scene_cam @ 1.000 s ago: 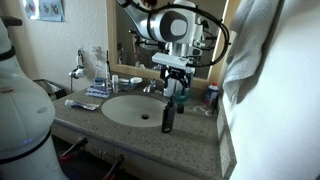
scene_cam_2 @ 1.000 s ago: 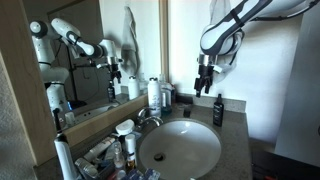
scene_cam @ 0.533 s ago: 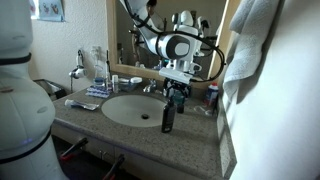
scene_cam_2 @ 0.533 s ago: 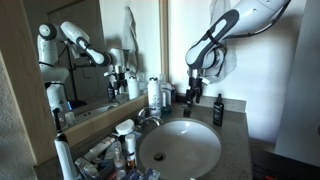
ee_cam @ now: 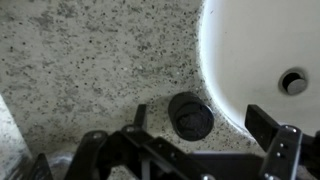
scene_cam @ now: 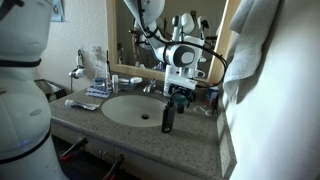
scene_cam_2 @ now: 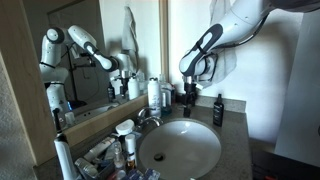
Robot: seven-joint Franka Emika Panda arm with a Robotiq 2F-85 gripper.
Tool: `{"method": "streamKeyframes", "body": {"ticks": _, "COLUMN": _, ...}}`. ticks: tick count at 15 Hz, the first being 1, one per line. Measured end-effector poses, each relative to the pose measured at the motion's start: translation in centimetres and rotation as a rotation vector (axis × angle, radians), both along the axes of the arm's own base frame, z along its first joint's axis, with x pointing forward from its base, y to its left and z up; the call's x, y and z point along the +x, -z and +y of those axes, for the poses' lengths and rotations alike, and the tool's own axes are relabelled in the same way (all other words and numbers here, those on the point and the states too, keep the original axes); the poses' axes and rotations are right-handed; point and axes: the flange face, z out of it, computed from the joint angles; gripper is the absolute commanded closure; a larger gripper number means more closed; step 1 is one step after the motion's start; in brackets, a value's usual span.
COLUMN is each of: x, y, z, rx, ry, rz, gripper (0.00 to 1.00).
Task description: Put the black lid on the mouthwash bottle
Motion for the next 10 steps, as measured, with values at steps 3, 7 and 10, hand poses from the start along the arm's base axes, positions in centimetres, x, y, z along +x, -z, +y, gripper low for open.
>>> {"method": "streamKeyframes", "body": {"ticks": 3, "x": 0.9, "y": 0.8, "z": -0.4, "rx": 0.001, "ry": -0.002, "rz": 0.003, "gripper": 0.34}}
{"method": "streamKeyframes", "body": {"ticks": 7, "x": 1.7, "y": 1.6, "z": -0.8, "rx": 0.004, "ry": -0.004, "rz": 0.004, "gripper": 0.66}}
{"method": "streamKeyframes", "body": {"ticks": 10, "x": 2.2, "y": 1.7, "z": -1.0, "rx": 0.003, "ry": -0.005, "rz": -0.001, "gripper": 0.8}}
